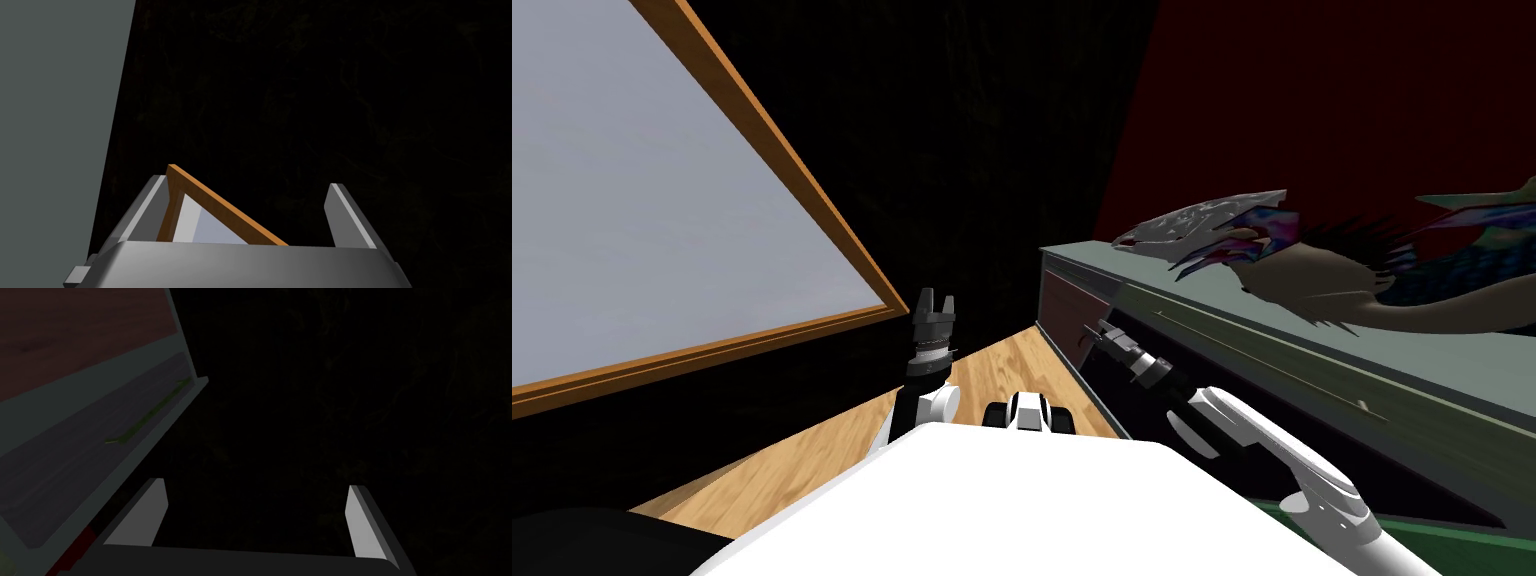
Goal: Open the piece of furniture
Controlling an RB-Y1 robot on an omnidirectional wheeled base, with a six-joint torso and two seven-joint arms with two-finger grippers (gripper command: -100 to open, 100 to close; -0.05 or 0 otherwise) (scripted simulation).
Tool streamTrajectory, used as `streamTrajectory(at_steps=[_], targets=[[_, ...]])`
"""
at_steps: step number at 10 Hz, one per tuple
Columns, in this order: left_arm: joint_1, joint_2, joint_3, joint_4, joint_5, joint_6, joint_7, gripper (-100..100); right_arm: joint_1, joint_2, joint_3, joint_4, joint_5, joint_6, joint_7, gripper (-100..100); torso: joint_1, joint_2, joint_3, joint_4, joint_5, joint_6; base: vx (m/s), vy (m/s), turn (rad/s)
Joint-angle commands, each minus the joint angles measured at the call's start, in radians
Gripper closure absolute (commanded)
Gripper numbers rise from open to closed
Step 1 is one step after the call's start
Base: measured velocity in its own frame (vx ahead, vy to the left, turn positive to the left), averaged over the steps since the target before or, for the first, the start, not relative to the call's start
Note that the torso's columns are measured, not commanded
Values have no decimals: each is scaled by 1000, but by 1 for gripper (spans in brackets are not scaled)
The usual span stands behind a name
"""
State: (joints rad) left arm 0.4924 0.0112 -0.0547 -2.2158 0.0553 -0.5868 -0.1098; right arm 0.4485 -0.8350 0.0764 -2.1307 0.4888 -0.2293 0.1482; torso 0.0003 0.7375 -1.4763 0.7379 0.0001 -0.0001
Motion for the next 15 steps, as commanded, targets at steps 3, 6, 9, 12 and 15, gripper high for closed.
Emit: streamTrajectory(at_steps=[3,6,9,12,15], targets=[[0,0,0,0,0,0,0,0,-16,-125,8,49,95,40,51,-100,-1,1,1,0,0,0,45,52,24],[0,0,0,0,0,0,0,0,-23,-190,10,72,132,56,70,-100,0,0,0,0,0,0,51,48,19],[0,0,0,0,0,0,0,0,-37,-283,14,120,205,88,109,-100,0,1,1,0,0,0,50,50,24],[0,0,0,0,0,0,0,0,-44,-347,15,145,242,104,128,-100,0,0,0,0,0,0,47,46,18],[0,0,0,0,0,0,0,0,-59,-437,19,194,312,135,165,-100,-1,1,1,0,0,0,45,49,21]])
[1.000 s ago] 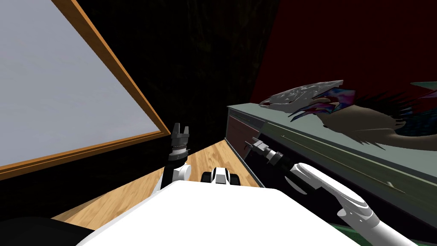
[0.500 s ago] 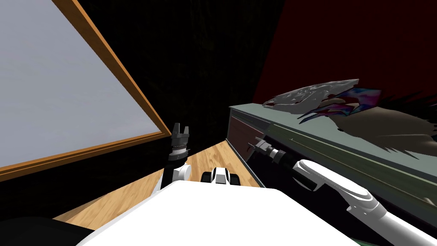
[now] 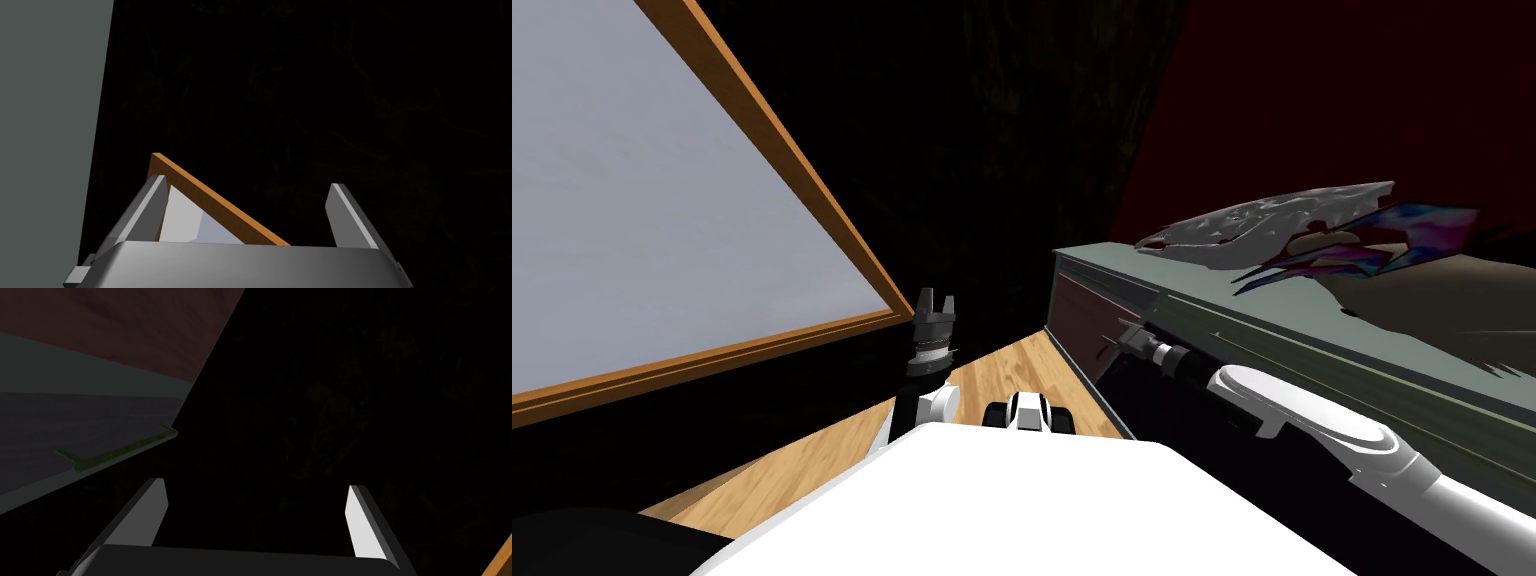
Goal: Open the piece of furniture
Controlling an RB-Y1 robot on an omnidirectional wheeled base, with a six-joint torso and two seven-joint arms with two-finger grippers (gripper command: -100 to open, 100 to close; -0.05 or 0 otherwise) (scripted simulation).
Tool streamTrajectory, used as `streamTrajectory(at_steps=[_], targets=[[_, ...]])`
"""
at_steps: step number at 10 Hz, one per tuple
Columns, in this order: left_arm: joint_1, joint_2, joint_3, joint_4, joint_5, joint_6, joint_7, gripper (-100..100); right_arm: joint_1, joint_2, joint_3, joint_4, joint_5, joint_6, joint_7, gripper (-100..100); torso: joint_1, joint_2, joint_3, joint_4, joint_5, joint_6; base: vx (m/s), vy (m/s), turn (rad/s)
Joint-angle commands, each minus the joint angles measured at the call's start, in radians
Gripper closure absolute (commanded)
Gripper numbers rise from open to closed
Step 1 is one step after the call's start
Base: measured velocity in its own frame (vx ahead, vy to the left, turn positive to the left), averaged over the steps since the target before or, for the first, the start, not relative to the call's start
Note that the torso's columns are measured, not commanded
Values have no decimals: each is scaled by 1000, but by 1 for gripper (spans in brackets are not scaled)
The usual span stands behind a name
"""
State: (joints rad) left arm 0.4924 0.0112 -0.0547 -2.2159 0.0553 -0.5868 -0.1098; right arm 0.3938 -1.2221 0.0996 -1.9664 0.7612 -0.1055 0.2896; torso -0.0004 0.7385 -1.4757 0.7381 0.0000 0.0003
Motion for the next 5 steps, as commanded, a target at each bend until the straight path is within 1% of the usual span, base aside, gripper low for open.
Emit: streamTrajectory(at_steps=[1,2,3,5], targets=[[0,0,0,0,0,0,0,0,-4,-60,-4,30,40,11,23,-100,0,-1,0,0,0,0,47,45,14],[0,0,0,0,0,0,0,0,-11,-92,-3,55,73,26,41,-100,0,-1,0,0,0,0,47,43,29],[0,0,0,0,0,0,0,0,-11,-108,-3,55,73,26,41,-100,0,-1,0,0,0,0,41,37,15],[0,0,0,0,0,0,0,0,-24,-179,0,101,136,54,74,-100,1,0,0,0,0,0,51,54,28]])
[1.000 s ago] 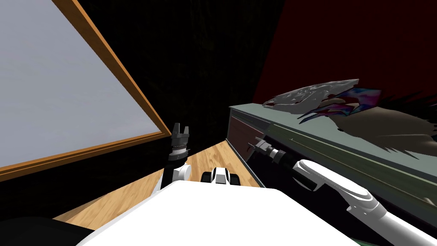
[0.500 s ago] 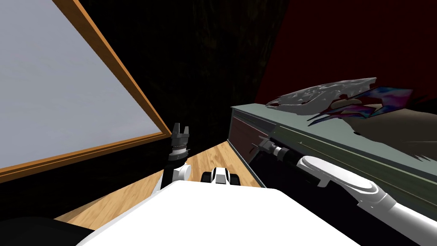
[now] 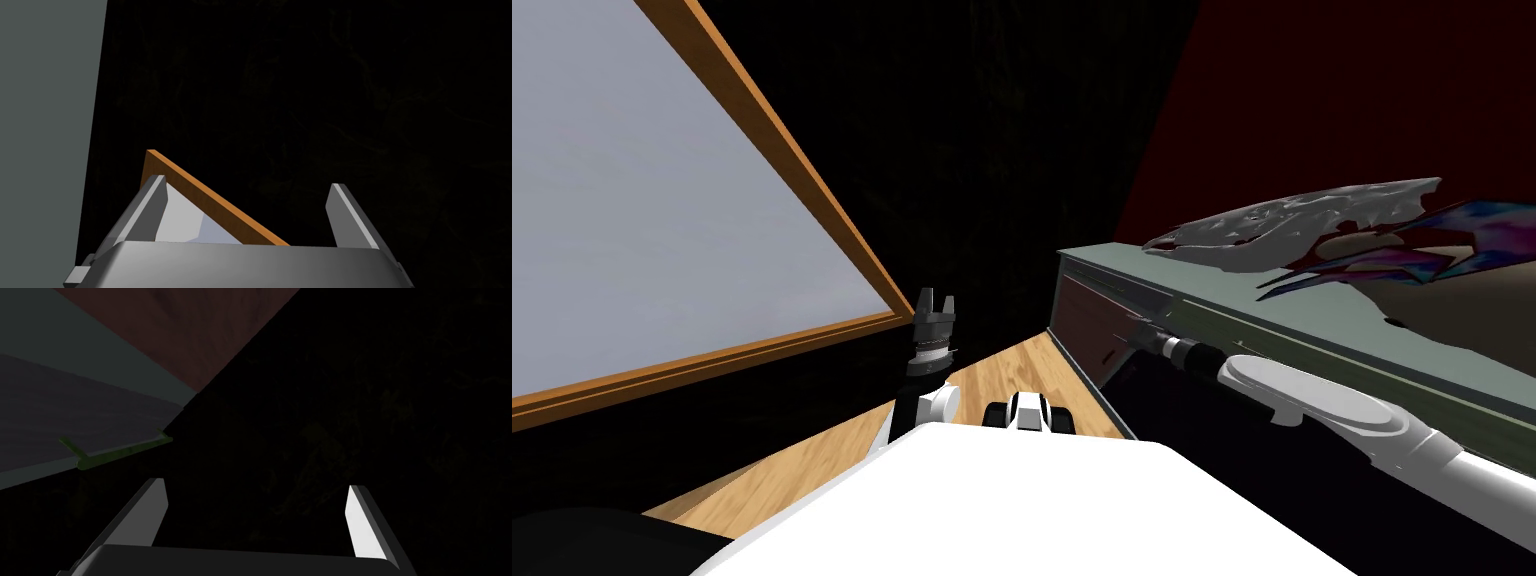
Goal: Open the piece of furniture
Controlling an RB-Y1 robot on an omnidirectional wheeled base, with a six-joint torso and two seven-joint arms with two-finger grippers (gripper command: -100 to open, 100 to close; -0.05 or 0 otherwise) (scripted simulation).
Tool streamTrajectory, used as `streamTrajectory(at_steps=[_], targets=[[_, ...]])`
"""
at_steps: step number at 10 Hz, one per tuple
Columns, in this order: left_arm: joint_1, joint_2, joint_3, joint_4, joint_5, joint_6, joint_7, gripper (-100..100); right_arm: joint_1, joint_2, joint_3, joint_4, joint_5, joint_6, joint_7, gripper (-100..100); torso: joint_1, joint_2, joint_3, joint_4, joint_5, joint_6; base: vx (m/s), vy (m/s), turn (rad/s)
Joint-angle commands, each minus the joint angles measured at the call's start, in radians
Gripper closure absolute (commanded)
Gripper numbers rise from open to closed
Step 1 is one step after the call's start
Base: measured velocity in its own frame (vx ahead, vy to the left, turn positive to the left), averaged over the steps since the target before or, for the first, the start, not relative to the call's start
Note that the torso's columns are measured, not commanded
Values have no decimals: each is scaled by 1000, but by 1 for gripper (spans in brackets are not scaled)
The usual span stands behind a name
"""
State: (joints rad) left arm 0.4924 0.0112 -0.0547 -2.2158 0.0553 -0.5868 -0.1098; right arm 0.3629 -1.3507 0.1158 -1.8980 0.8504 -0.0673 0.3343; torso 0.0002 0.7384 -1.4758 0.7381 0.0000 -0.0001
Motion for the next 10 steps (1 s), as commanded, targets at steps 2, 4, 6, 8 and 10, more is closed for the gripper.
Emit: streamTrajectory(at_steps=[2,4,6,8,10], targets=[[0,0,0,0,0,0,0,0,1,-98,-15,53,75,28,44,-100,0,-1,-1,0,0,0,64,53,17],[0,0,0,0,0,0,0,0,-5,-147,-14,72,102,40,58,-100,-1,1,0,0,0,0,41,34,17],[0,0,0,0,0,0,0,0,-10,-184,-12,90,126,51,71,-100,0,0,0,0,0,0,40,41,19],[0,0,0,0,0,0,0,0,-18,-244,-10,119,168,70,92,-100,0,0,0,0,0,0,38,44,19],[0,0,0,0,0,0,0,0,-25,-291,-9,140,200,83,109,-100,0,-2,-1,-1,0,0,54,42,21]])
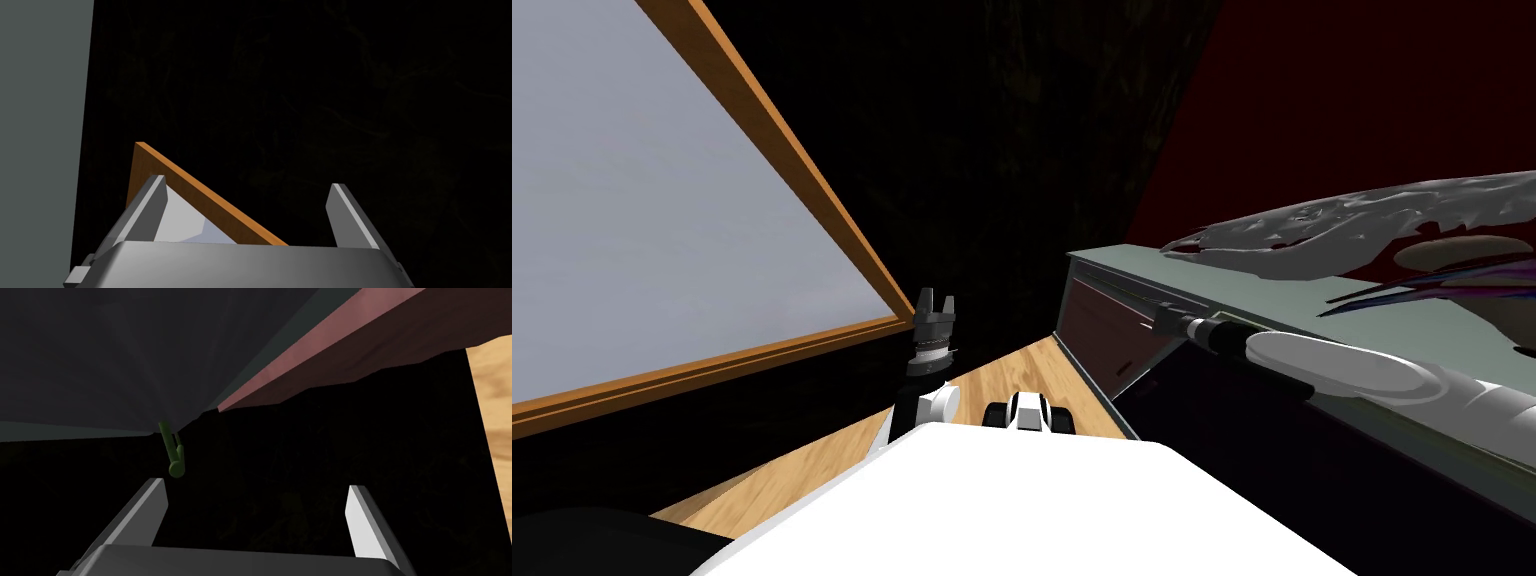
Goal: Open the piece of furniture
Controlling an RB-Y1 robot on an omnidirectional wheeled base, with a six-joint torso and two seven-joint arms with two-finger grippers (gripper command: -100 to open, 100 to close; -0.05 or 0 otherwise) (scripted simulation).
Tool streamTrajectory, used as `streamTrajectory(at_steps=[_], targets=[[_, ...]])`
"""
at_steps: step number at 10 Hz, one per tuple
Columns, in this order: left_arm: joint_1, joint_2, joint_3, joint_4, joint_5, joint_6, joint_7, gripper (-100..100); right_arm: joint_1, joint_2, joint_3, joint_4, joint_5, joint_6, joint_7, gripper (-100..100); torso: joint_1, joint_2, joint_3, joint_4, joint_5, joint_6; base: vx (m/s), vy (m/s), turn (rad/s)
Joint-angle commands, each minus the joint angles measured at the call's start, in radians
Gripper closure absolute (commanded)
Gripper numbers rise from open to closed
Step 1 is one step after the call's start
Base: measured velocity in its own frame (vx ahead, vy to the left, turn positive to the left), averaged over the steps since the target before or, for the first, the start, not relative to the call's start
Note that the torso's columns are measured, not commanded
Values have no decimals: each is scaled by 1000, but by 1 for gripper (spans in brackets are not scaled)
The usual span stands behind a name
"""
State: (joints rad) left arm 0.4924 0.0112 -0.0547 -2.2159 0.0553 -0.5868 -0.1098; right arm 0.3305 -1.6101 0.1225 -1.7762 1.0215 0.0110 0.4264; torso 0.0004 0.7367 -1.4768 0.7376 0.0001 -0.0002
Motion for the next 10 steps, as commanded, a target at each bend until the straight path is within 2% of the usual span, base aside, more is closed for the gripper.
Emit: streamTrajectory(at_steps=[1,2,4,5,6,7,10], targets=[[0,0,0,0,0,0,0,0,6,-48,-15,26,40,10,23,-100,-1,1,1,0,0,0,38,32,11],[0,0,0,0,0,0,0,0,3,-68,-14,35,55,16,31,-100,-1,2,1,1,0,0,36,30,17],[0,0,0,0,0,0,0,0,3,-56,-18,33,48,8,27,-100,-2,3,2,1,-1,0,9,7,2],[0,0,0,0,0,0,0,0,3,-56,-18,33,48,7,27,100,-2,3,2,1,-1,0,0,0,0],[0,0,0,0,0,0,0,0,-24,-51,-6,45,48,-8,31,100,-1,2,2,1,0,0,-41,95,-7],[0,0,0,0,0,0,0,0,-33,-49,-2,49,48,-14,32,100,1,2,2,-5,-5,2,-67,159,-30],[0,0,0,0,0,0,0,0,-86,-39,24,73,49,-45,40,100,-3,0,1,-3,-4,2,-105,203,-23]])
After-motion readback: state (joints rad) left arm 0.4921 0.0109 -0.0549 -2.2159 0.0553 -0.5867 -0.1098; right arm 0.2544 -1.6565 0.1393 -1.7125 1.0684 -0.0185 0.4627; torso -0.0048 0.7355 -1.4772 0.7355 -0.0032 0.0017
